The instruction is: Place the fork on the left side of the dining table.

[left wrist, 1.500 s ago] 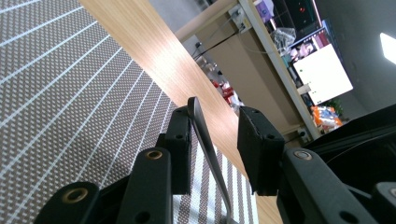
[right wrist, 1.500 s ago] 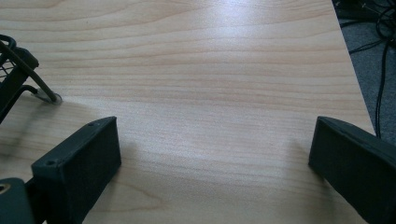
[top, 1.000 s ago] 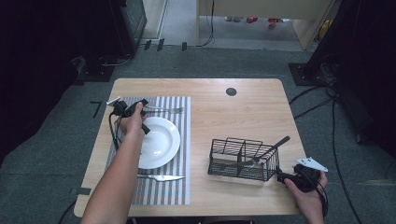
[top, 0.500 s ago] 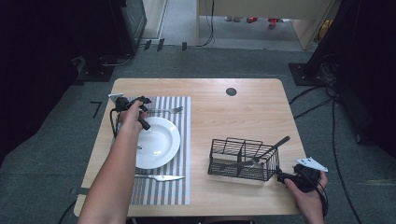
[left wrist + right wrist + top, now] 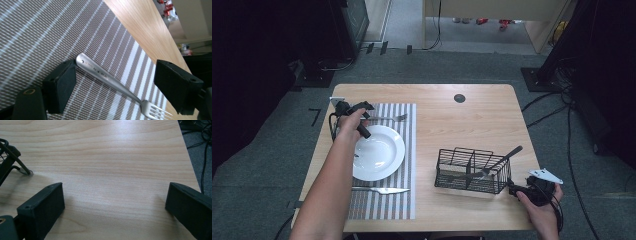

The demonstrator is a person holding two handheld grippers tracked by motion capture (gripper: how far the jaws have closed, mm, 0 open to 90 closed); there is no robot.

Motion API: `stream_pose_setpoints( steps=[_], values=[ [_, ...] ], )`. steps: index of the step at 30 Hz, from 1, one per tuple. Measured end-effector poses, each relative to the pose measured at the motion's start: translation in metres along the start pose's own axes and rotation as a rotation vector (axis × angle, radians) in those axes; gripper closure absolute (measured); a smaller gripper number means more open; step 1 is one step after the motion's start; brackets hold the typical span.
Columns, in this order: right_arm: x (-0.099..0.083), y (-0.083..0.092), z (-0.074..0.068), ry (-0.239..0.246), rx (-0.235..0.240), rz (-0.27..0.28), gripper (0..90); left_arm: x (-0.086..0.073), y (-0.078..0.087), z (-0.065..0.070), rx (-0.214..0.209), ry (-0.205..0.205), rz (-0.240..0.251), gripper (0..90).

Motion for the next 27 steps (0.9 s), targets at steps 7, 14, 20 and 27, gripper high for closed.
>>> stream_pose_setpoints(
  steps=[7, 14, 20, 27],
  values=[
    [0.0, 0.0, 0.0, 0.0, 0.0, 0.0, 1.8, 0.005, 0.006, -0.003, 0.026, -0.03, 0.034, 18.8],
    [0.0, 0.0, 0.0, 0.0, 0.0, 0.0, 1.8, 0.014, 0.03, -0.003, 0.047, -0.157, 0.144, 18.9],
    [0.0, 0.0, 0.0, 0.001, 0.0, -0.001, 1.8, 0.013, 0.051, 0.002, -0.032, -0.211, 0.182, 19.0],
    [0.0, 0.0, 0.0, 0.001, 0.0, -0.001, 1.8, 0.007, 0.072, 0.003, -0.077, -0.297, 0.24, 19.0]
  ],
)
Point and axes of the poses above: each handheld gripper's, and its own axes: y roughly backward along the jaws, x roughly out of its top, z roughly to its right, the point moved 8 cm from there along -y, roughly forward along the jaws, and after that the axes turned 8 degrees about x, right-handed, at the moved point
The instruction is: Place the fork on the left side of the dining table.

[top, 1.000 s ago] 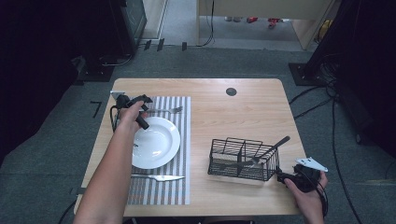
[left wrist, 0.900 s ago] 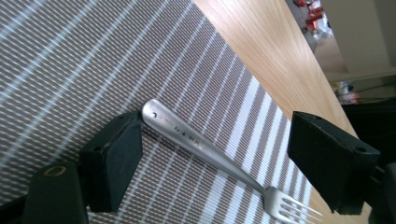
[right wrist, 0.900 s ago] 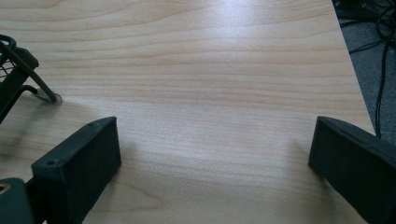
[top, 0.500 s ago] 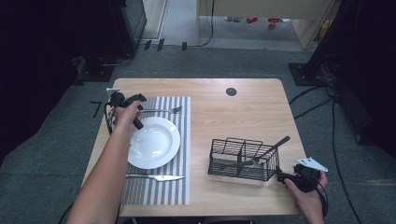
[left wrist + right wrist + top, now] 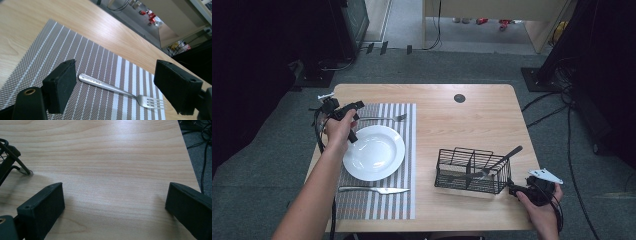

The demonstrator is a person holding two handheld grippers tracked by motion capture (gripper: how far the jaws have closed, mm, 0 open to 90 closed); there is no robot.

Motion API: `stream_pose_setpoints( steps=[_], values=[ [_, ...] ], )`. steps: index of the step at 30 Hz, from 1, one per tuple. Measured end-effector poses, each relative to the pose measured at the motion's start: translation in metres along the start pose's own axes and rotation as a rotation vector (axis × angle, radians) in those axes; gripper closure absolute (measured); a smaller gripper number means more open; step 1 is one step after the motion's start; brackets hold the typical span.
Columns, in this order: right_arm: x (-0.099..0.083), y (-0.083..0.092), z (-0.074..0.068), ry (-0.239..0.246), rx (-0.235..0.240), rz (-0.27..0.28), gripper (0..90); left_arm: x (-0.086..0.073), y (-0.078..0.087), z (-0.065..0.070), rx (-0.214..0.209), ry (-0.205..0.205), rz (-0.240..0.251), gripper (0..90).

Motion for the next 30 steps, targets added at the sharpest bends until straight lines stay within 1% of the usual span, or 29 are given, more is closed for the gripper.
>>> stream_pose_setpoints(
  steps=[1, 3, 4, 5, 6, 7, 8, 9, 10, 11, 12, 13, 14, 15, 16, 18, 19, 21, 22, 23, 24, 25, 26, 27, 28, 29, 30],
  values=[
    [0.0, 0.0, 0.0, 0.0, -0.001, 0.0, 1.8, -0.001, 0.007, 0.001, -0.011, -0.008, 0.027, 19.0],
    [0.0, 0.0, 0.0, 0.0, 0.0, 0.0, 1.8, -0.004, 0.013, 0.003, -0.016, -0.032, 0.041, 19.0],
    [0.0, 0.0, 0.0, 0.0, 0.0, 0.0, 1.8, -0.004, 0.013, 0.003, -0.016, -0.032, 0.041, 18.9],
    [0.0, 0.0, 0.0, 0.0, 0.0, 0.0, 1.8, -0.005, 0.02, 0.005, -0.007, -0.072, 0.077, 18.9],
    [0.0, 0.0, 0.0, 0.0, -0.001, 0.0, 1.8, -0.005, 0.024, 0.006, -0.008, -0.091, 0.091, 18.9],
    [0.0, 0.0, 0.0, 0.0, 0.0, 0.0, 1.8, -0.005, 0.029, 0.008, -0.015, -0.105, 0.1, 18.9],
    [0.0, 0.0, 0.0, 0.0, 0.0, 0.0, 1.8, -0.005, 0.029, 0.008, -0.015, -0.105, 0.1, 18.9],
    [0.0, 0.0, 0.0, 0.0, 0.0, 0.0, 1.8, -0.006, 0.037, 0.013, -0.044, -0.128, 0.11, 18.8],
    [0.0, 0.0, 0.0, 0.0, 0.0, 0.0, 1.8, -0.006, 0.037, 0.013, -0.044, -0.128, 0.11, 18.3],
    [0.0, 0.0, 0.0, 0.0, 0.0, 0.0, 1.8, -0.009, 0.048, 0.019, -0.087, -0.129, 0.116, 18.3],
    [0.0, 0.0, 0.0, 0.0, 0.0, 0.0, 1.8, -0.009, 0.048, 0.019, -0.087, -0.129, 0.116, 17.9],
    [0.0, 0.0, 0.0, 0.0, -0.001, 0.0, 1.8, -0.011, 0.057, 0.024, -0.101, -0.164, 0.13, 17.3],
    [0.0, 0.0, 0.0, 0.0, 0.0, 0.0, 1.8, -0.011, 0.057, 0.024, -0.101, -0.164, 0.13, 17.0],
    [0.0, 0.0, 0.0, 0.0, -0.001, 0.0, 1.8, -0.014, 0.066, 0.028, -0.122, -0.194, 0.135, 16.6],
    [0.0, 0.0, 0.0, -0.001, -0.001, 0.0, 1.8, -0.014, 0.066, 0.028, -0.122, -0.194, 0.135, 15.9],
    [0.0, 0.0, 0.0, 0.0, -0.001, 0.0, 1.8, -0.017, 0.074, 0.031, -0.142, -0.214, 0.145, 15.4],
    [0.0, 0.0, 0.0, -0.001, 0.0, -0.001, 1.8, -0.02, 0.081, 0.033, -0.154, -0.229, 0.151, 15.4],
    [0.0, 0.0, 0.0, -0.001, 0.0, 0.0, 1.8, -0.023, 0.088, 0.034, -0.158, -0.256, 0.163, 15.4],
    [0.0, 0.0, 0.0, -0.001, 0.0, 0.0, 1.8, -0.023, 0.088, 0.034, -0.158, -0.256, 0.163, 15.4],
    [0.0, 0.0, 0.0, 0.0, -0.001, 0.0, 1.8, -0.027, 0.093, 0.033, -0.161, -0.277, 0.163, 15.5],
    [0.0, 0.0, 0.0, 0.0, -0.001, 0.0, 1.8, -0.027, 0.093, 0.033, -0.161, -0.277, 0.163, 15.4],
    [0.0, 0.0, 0.0, -0.001, 0.0, 0.0, 1.8, -0.031, 0.099, 0.031, -0.153, -0.309, 0.168, 15.4],
    [0.0, 0.0, 0.0, -0.001, 0.0, 0.0, 1.8, -0.031, 0.099, 0.031, -0.153, -0.309, 0.168, 15.5],
    [0.0, 0.0, 0.0, 0.0, -0.001, 0.0, 1.8, -0.036, 0.104, 0.029, -0.16, -0.326, 0.163, 15.4],
    [0.0, 0.0, 0.0, 0.0, -0.001, 0.0, 1.8, -0.036, 0.104, 0.029, -0.16, -0.326, 0.163, 15.4],
    [0.0, 0.0, 0.0, 0.0, 0.0, 0.0, 1.8, -0.041, 0.109, 0.027, -0.152, -0.357, 0.17, 15.4],
    [0.0, 0.0, 0.0, 0.0, 0.0, 0.0, 1.8, -0.041, 0.109, 0.027, -0.152, -0.357, 0.17, 15.4]
  ],
)
Point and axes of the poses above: each handheld gripper's, and its own axes: y roughly backward along the jaws, x roughly out of its top, z roughly to its right, the point moved 8 cm from there along -y, roughly forward along the jaws, and after that the axes turned 8 degrees about x, right-handed, at the moved point
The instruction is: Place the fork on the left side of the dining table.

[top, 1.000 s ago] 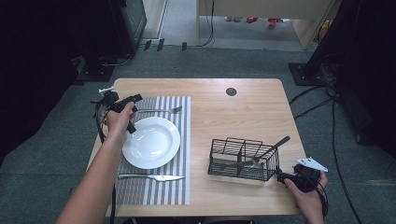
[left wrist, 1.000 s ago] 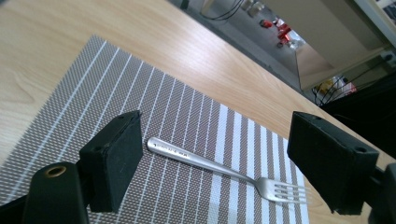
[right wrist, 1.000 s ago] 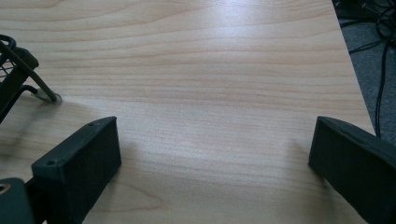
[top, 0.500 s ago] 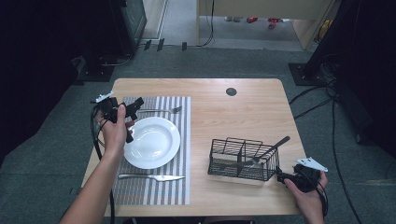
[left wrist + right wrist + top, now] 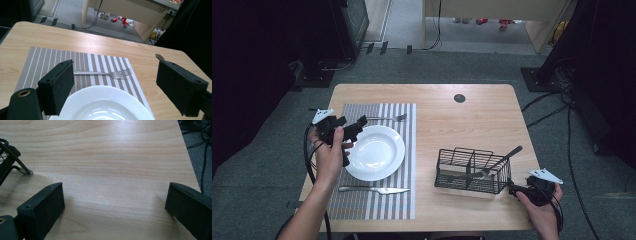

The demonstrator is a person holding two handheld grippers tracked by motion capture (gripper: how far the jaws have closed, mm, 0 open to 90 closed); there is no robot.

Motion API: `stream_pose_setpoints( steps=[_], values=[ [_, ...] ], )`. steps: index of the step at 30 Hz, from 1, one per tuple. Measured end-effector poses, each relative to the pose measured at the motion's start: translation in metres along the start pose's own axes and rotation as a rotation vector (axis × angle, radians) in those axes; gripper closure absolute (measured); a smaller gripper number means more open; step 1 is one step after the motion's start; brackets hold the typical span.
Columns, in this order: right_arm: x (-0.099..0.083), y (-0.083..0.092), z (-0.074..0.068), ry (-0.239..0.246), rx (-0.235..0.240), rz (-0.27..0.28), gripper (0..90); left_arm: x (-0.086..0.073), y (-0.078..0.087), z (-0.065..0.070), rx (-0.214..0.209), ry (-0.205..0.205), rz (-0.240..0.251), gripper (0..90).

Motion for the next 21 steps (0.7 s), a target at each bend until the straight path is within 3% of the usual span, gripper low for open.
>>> stream_pose_setpoints(
  steps=[4, 5, 9, 12, 21],
  values=[
    [0.0, 0.0, 0.0, 0.0, 0.0, 0.0, 1.8, -0.008, 0.01, 0.002, -0.004, -0.049, -0.004, 15.4],
    [0.0, 0.0, 0.0, 0.0, 0.0, 0.0, 1.8, -0.011, 0.016, 0.003, 0.006, -0.095, 0.003, 15.4],
    [0.0, 0.0, 0.0, 0.0, 0.0, 0.0, 1.8, -0.019, 0.028, 0.009, -0.022, -0.155, -0.003, 15.4],
    [0.0, 0.0, 0.0, 0.0, 0.0, 0.0, 1.8, -0.028, 0.034, 0.012, -0.046, -0.165, -0.024, 15.4],
    [0.0, 0.0, 0.0, 0.001, 0.0, 0.0, 1.8, -0.045, 0.051, 0.011, -0.062, -0.206, -0.032, 15.4]
  ],
)
Point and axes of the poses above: each handheld gripper's, and its own axes: y roughly backward along the jaws, x roughly out of its top, z roughly to its right, the point moved 8 cm from there along -y, roughly forward along the jaws, and after that the axes turned 8 degrees about x, right-handed, at the moved point
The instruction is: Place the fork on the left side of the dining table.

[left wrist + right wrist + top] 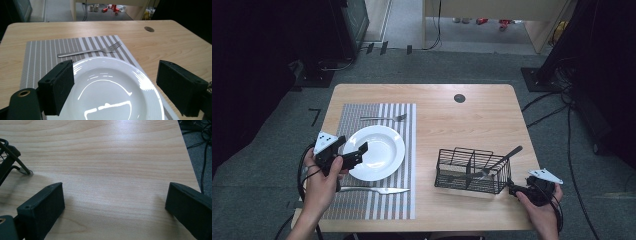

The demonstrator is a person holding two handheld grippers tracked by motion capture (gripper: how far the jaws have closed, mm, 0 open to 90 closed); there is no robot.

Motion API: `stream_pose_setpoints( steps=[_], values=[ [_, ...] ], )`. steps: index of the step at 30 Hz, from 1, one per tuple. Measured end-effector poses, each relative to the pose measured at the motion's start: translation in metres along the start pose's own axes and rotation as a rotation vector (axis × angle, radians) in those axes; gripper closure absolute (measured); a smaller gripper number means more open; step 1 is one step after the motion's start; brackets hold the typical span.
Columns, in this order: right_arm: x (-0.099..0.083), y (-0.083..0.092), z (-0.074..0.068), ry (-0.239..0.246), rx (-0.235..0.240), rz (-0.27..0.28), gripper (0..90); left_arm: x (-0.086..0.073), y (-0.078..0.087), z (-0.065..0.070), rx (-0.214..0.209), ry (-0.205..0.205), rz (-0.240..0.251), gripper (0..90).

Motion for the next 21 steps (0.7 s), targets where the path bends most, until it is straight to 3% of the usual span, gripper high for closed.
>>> stream_pose_setpoints(
  steps=[4, 8, 13, 21],
  values=[
    [0.0, 0.0, 0.0, 0.0, 0.0, 0.0, 1.8, -0.009, 0.01, -0.002, 0.011, -0.037, 0.001, 15.4],
    [0.0, 0.0, 0.0, 0.0, 0.0, 0.0, 1.8, -0.013, 0.016, -0.006, 0.024, -0.048, 0.01, 15.4],
    [0.0, 0.0, 0.0, 0.001, 0.0, -0.002, 1.8, -0.024, 0.022, -0.014, 0.014, -0.022, 0.003, 15.4],
    [0.0, 0.0, 0.0, 0.0, -0.001, -0.002, 1.8, -0.059, 0.023, -0.031, 0.041, 0.011, -0.046, 15.4]
  ],
)
Point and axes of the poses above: each handheld gripper's, and its own axes: y roughly backward along the jaws, x roughly out of its top, z roughly to its right, the point moved 8 cm from there along -y, roughly forward along the jaws, and after that the axes turned 8 degrees about x, right-handed, at the moved point
